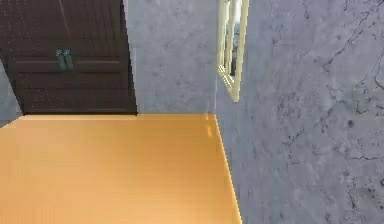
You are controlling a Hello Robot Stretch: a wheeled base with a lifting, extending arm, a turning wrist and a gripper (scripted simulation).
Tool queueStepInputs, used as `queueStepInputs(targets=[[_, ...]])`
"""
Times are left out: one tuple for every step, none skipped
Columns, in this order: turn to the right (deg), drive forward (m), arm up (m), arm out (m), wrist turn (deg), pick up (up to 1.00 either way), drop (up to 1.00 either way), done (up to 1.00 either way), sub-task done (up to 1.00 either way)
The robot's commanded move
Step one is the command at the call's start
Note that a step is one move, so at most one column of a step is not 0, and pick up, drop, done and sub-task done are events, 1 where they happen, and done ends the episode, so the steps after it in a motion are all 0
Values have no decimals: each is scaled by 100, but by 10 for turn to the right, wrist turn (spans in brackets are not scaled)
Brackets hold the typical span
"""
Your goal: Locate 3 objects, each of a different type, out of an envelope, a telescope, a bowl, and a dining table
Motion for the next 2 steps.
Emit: queueStepInputs(targets=[[-450,0,0,0,0,0,0,0,0],[-450,0,0,0,0,0,0,0,0]])
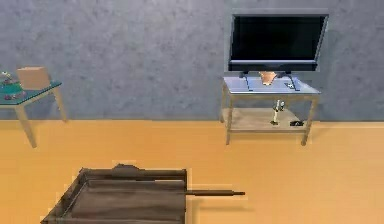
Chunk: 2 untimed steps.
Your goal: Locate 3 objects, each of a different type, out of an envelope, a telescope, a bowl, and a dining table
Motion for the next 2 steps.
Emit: queueStepInputs(targets=[[0,5,0,0,0,0,0,0,0],[450,0,0,0,0,0,0,0,0]])
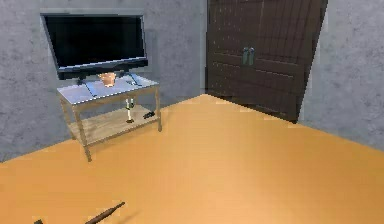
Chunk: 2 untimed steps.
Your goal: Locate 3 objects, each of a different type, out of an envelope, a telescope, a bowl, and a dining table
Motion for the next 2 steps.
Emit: queueStepInputs(targets=[[120,0,0,0,0,0,0,0,0],[0,100,0,0,0,0,0,0,0]])
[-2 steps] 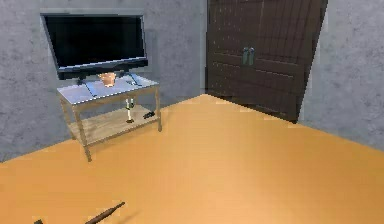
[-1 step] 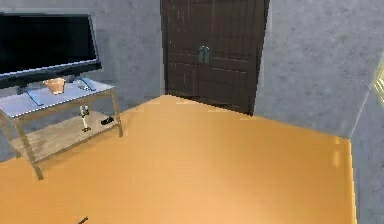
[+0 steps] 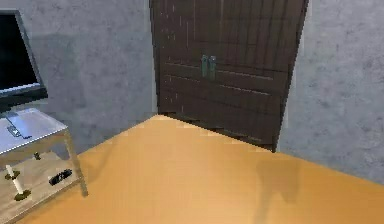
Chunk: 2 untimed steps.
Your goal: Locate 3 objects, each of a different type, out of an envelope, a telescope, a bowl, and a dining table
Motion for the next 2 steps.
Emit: queueStepInputs(targets=[[-450,0,0,0,0,0,0,0,0],[-30,0,0,0,0,0,0,0,0]])
